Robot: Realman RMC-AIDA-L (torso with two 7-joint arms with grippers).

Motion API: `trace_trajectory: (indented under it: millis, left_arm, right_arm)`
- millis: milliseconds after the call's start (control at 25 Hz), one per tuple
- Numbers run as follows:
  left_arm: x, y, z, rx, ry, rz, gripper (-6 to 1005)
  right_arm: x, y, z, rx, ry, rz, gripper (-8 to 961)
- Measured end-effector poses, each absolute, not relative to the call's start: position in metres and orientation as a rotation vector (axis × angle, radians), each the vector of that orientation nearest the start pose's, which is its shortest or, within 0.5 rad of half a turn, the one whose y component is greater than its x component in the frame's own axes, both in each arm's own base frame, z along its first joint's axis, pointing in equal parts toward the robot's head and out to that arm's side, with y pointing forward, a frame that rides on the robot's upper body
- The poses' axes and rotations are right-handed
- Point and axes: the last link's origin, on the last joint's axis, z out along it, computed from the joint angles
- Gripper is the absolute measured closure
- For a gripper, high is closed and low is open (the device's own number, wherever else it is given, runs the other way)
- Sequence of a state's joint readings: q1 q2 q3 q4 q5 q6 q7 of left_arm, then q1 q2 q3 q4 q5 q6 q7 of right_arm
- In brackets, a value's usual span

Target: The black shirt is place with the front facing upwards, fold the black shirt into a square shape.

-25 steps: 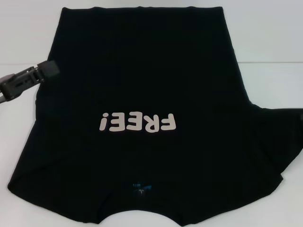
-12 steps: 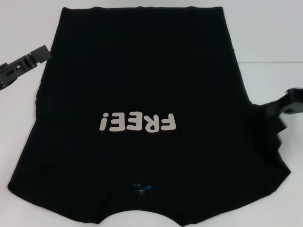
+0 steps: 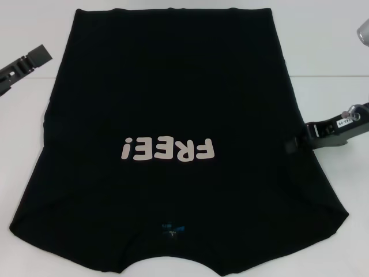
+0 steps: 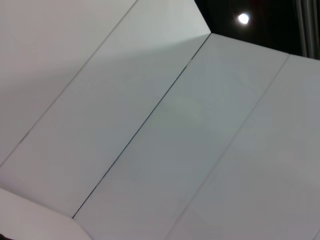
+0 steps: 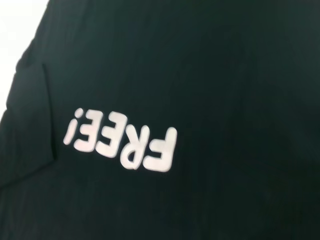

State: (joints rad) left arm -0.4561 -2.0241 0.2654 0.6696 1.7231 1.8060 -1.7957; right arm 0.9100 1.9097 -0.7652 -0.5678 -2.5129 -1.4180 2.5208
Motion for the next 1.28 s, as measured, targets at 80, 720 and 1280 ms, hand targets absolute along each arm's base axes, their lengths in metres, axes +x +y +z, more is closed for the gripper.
trace_trajectory:
  millis: [80,720,1280]
  left_arm:
    - [-0.281,0.313,0.111,-2.137,-1.019,-1.456,289]
    - [-0.285,0.311,0.118,-2.087,-1.003,-1.477,278]
    - [-0.302,0.301,0.14,-2.052,-1.127,-1.436,269]
  right_arm:
    - [0.222,0.423,0.033,-2.367,1.655,0.0,906]
    - [0.201,0.429,0.011,-2.433,1.564,-0.059,844]
    - [0.2,0.435,0.056,-2.437,1.602,0.248,468]
